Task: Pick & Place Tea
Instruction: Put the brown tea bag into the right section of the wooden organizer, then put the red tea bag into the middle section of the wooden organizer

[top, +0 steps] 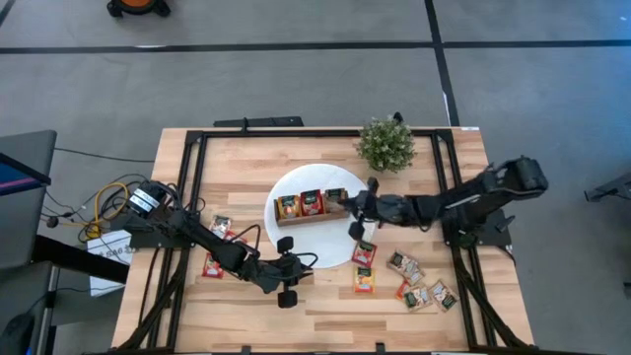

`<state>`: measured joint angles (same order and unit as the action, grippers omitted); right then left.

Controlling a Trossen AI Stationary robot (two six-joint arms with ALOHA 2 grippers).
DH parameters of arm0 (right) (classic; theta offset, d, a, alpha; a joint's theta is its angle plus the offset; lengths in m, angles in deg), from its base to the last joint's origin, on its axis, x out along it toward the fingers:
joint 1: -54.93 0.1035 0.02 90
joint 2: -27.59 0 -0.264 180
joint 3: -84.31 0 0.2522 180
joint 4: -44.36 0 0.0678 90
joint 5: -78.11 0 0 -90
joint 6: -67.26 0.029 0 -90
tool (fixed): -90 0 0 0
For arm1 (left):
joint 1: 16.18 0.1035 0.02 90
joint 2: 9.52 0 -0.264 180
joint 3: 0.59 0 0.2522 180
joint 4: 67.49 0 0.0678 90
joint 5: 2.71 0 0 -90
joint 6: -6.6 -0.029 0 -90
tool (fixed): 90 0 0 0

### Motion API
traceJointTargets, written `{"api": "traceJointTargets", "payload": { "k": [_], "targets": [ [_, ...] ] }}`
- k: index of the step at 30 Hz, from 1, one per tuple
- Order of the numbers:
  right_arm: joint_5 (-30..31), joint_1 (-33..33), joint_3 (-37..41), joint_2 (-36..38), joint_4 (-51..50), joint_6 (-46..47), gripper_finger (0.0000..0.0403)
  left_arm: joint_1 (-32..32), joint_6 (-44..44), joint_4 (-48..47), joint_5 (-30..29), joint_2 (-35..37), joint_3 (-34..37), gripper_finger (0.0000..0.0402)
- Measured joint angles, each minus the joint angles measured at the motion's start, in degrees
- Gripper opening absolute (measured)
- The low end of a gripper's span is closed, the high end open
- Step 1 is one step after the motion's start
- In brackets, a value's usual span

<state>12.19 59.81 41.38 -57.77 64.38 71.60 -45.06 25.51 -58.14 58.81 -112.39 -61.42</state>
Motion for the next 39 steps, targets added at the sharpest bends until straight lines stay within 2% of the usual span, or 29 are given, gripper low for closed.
{"api": "traceJointTargets", "payload": {
  "k": [5,15,19,25,28,32,36,39],
  "targets": [
    [-0.10,-1.65,0.00,-4.28,-0.15,0.11,0.0000,0.00,0.02,-0.01,0.01,0.00,0.00,0.0042],
    [-0.28,-1.65,-0.02,-4.96,-0.47,-1.89,0.0008,0.00,0.02,0.07,0.01,0.00,0.00,0.0042],
    [1.48,-1.64,-0.02,-4.36,-1.09,-6.21,0.0055,0.00,0.02,0.09,0.01,0.00,0.00,0.0042],
    [13.54,-0.70,-0.07,2.16,-4.14,-11.33,0.0150,0.00,0.02,0.09,0.00,0.00,0.00,0.0042],
    [14.89,1.69,-0.07,7.38,-6.68,-12.19,0.0183,0.00,0.02,0.09,0.01,0.00,0.00,0.0042],
    [14.87,7.45,-0.07,13.80,-11.77,-10.47,0.0204,0.00,0.02,0.09,-0.01,0.00,0.00,0.0042],
    [12.82,14.75,-0.07,17.14,-18.05,-1.50,0.0206,0.00,0.04,0.05,-1.95,0.00,0.00,0.0042],
    [9.46,19.78,-0.07,16.26,-21.08,5.45,0.0200,-0.01,1.77,-0.05,-4.25,0.09,0.00,0.0042]
  ]
}}
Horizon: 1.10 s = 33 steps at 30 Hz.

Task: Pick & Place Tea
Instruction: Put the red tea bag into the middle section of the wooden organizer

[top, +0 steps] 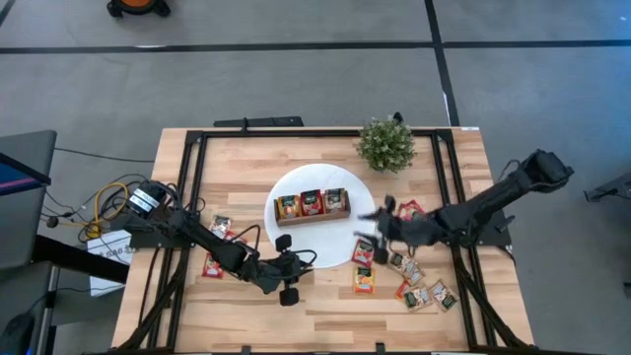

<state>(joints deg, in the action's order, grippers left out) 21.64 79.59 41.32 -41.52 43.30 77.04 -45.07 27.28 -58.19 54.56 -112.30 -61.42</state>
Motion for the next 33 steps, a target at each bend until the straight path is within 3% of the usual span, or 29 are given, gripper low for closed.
{"api": "traceJointTargets", "payload": {
  "k": [5,12,15,19,23,27,30,33],
  "targets": [
    [-0.60,7.27,0.00,-6.74,0.74,4.66,0.0184,0.01,4.53,-10.55,-1.88,1.19,-3.25,0.0042],
    [-0.09,8.95,0.00,-16.65,9.42,-1.58,0.0162,-0.01,15.91,-56.83,-3.92,2.01,-18.52,0.0042],
    [-0.59,7.88,0.00,-18.93,12.28,-2.21,0.0154,0.02,19.48,-74.74,2.68,2.10,-24.61,0.0048],
    [-2.17,6.66,0.00,-20.40,12.59,-0.61,0.0145,-0.41,24.44,-91.13,12.24,2.18,-28.28,0.0085],
    [-4.65,5.96,0.00,-20.58,12.74,-0.09,0.0138,-1.07,25.59,-97.94,17.97,2.19,-25.88,0.0147],
    [-5.63,6.06,0.00,-20.45,13.36,-0.11,0.0133,-1.97,16.86,-97.71,20.86,2.16,-19.43,0.0198],
    [-5.72,6.06,0.00,-20.45,13.47,-0.17,0.0132,-1.22,14.86,-96.43,21.61,2.10,-13.85,0.0206],
    [-5.69,5.86,0.00,-20.45,13.54,-0.32,0.0134,0.74,15.92,-96.38,21.02,2.08,-9.27,0.0185]
  ]
}}
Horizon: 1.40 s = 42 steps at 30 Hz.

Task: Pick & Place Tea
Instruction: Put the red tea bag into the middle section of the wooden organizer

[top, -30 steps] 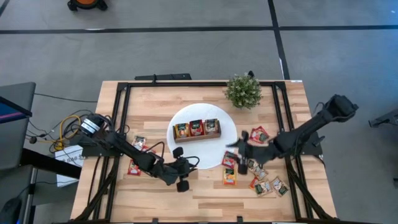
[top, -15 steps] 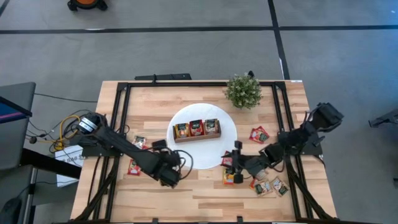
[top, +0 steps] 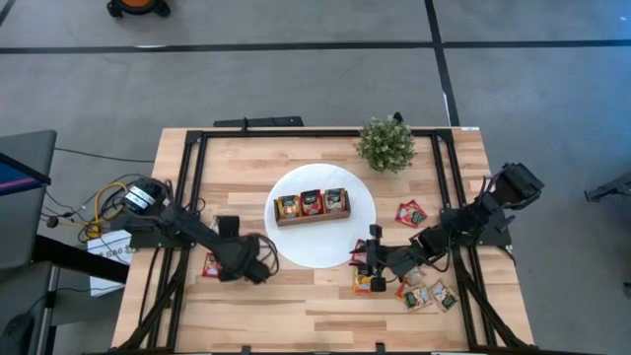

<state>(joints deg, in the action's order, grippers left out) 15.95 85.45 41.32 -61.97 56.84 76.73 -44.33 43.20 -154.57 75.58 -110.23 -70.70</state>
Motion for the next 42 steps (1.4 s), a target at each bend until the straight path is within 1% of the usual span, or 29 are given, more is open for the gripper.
{"api": "traceJointTargets", "payload": {
  "k": [3,6,9,10,12,14,18,22,25,27,29,31,34,36,39,42],
  "targets": [
    [0.01,-0.70,0.00,0.00,0.02,-0.71,0.0134,1.11,0.19,2.46,-0.50,0.00,2.91,0.0139],
    [0.01,-1.19,0.00,0.00,0.02,-0.74,0.0132,1.78,0.08,7.69,-0.45,-0.02,4.60,0.0078],
    [0.01,-1.42,0.00,0.00,0.02,-0.81,0.0130,2.42,0.15,13.61,3.84,0.04,4.96,0.0019],
    [0.01,-1.37,0.00,0.00,0.02,-0.86,0.0129,2.48,0.50,14.67,5.41,0.08,4.63,0.0010],
    [-0.03,-1.37,0.00,0.00,0.02,-0.87,0.0129,2.48,1.45,17.20,8.15,0.20,2.50,0.0007],
    [-0.58,-1.37,0.00,0.02,0.02,-0.87,0.0128,2.24,1.87,20.87,8.78,0.10,-0.98,0.0005],
    [-0.75,-1.37,0.00,0.02,0.02,-0.14,0.0128,1.89,-0.02,28.73,4.96,1.85,-7.07,0.0005],
    [-0.95,-1.33,0.00,0.04,0.01,0.16,0.0128,2.52,-3.44,37.48,0.75,3.06,-9.52,0.0006],
    [-1.03,-1.30,-0.02,0.04,0.00,0.73,0.0128,3.67,-4.58,40.54,0.64,3.13,-9.55,0.0020],
    [-1.05,-1.30,-0.02,0.04,0.00,1.06,0.0128,4.59,-4.61,41.18,0.93,2.10,-9.55,0.0043],
    [-1.12,-1.30,-0.02,0.04,0.00,1.06,0.0128,5.28,-5.12,41.01,0.83,0.86,-9.39,0.0075],
    [-1.14,-1.30,-0.04,0.05,0.00,1.06,0.0128,5.49,-7.45,42.23,-0.22,-0.46,-9.37,0.0114],
    [-1.12,-1.30,-0.04,0.07,0.02,1.08,0.0128,5.73,-13.05,44.52,-0.56,-2.73,-9.37,0.0171],
    [-1.14,-1.30,-0.04,0.07,0.02,1.08,0.0128,5.97,-17.09,45.82,-0.39,-4.25,-9.37,0.0199],
    [-1.12,-1.30,-0.04,0.07,0.02,1.09,0.0128,6.07,-22.84,47.29,-0.80,-6.26,-9.37,0.0217],
    [-1.12,-1.30,-0.04,0.07,0.01,1.11,0.0128,6.05,-26.95,49.70,-1.03,-7.74,-9.37,0.0218]
  ]
}}
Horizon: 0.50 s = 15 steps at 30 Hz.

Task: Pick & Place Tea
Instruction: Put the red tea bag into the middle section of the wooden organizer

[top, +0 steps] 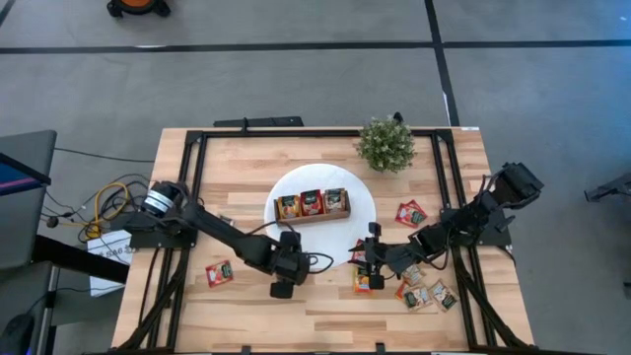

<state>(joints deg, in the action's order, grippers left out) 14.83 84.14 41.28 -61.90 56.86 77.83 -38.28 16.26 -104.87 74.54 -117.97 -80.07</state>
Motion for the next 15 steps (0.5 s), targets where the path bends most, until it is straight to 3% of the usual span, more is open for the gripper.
{"api": "traceJointTargets", "payload": {
  "k": [8,15],
  "targets": [
    [0.01,0.00,0.00,0.00,-0.05,0.06,0.0128,0.23,2.05,6.83,-0.19,-2.95,-0.14,0.0183],
    [0.02,0.00,0.00,0.00,-0.05,0.04,0.0128,0.26,10.08,15.91,-1.53,-3.21,0.02,0.0115]
  ]
}}
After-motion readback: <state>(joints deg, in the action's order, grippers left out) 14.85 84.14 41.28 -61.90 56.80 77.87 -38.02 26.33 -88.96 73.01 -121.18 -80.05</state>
